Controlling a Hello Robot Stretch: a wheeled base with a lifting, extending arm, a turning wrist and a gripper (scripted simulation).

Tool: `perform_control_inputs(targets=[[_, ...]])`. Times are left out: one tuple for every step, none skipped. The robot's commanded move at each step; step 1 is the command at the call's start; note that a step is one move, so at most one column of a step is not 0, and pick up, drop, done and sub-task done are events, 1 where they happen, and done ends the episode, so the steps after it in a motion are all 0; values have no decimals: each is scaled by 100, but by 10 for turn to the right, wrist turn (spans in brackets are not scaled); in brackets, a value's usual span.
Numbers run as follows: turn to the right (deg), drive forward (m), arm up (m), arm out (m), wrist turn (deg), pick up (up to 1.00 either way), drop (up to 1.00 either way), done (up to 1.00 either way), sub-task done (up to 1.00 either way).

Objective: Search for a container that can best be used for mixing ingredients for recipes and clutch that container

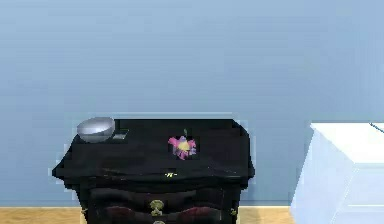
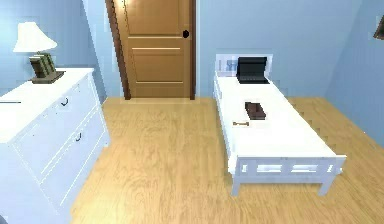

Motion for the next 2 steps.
perform_control_inputs(targets=[[0,30,0,0,0,0,0,0,0],[-450,0,0,0,0,0,0,0,0]])
